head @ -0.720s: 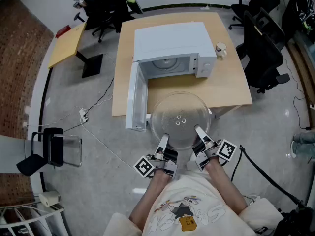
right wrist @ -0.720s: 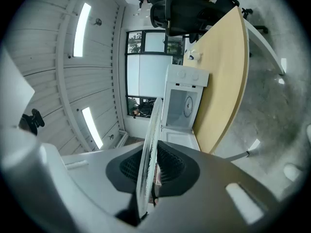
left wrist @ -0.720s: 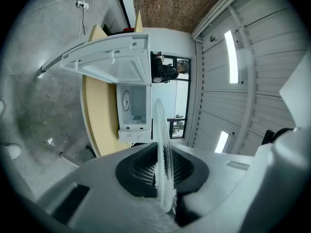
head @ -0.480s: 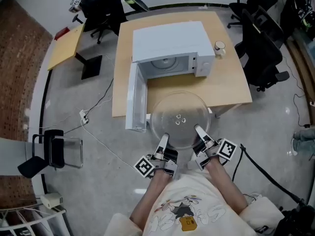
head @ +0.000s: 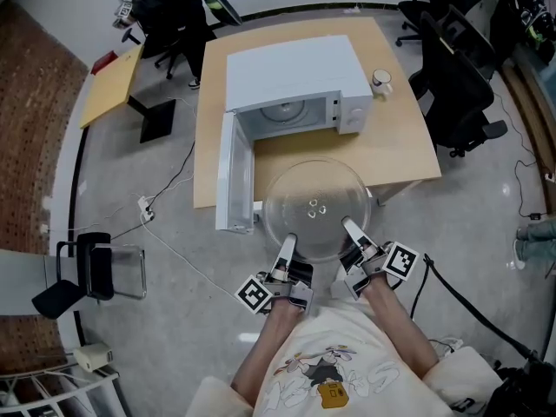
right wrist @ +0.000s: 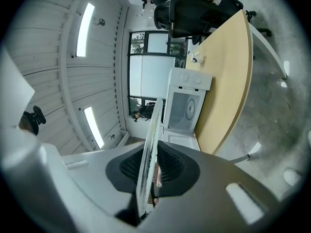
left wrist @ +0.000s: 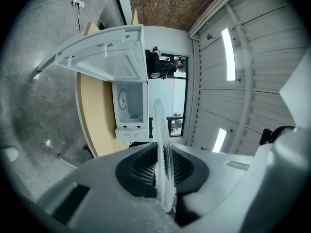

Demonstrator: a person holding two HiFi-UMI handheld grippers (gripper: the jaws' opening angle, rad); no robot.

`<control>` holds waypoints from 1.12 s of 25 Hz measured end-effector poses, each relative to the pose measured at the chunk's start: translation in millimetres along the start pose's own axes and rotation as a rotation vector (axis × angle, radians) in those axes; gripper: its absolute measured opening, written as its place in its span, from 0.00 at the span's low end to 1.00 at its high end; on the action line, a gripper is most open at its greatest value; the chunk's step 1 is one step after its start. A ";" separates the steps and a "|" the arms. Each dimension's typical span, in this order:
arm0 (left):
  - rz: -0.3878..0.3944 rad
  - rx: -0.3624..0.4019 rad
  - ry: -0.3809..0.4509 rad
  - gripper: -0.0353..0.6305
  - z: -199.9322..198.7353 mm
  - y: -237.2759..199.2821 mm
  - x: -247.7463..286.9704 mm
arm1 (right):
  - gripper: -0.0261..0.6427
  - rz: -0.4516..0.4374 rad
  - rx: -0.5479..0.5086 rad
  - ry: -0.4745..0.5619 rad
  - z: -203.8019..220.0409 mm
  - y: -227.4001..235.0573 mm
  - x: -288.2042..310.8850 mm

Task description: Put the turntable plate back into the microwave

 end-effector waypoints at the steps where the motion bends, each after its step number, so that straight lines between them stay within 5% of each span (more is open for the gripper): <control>1: -0.006 0.001 0.005 0.09 2.3 -0.5 0.9 | 0.11 0.000 0.005 -0.004 -2.4 0.0 -0.5; 14: -0.047 -0.018 0.115 0.09 21.3 -17.0 11.4 | 0.11 0.017 0.051 -0.101 -27.5 22.0 9.5; 28: -0.104 -0.014 0.049 0.09 -57.0 -41.3 99.4 | 0.11 0.025 0.056 -0.048 -66.9 41.8 109.8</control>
Point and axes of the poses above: the fingertips, and each gripper's own axes: x forward along the fingers, y to its right, z out of its underside, the point moved 7 cm from there along -x, backward along the fingers, and after that the axes turned 6 degrees about z, right-handed, at the moved point
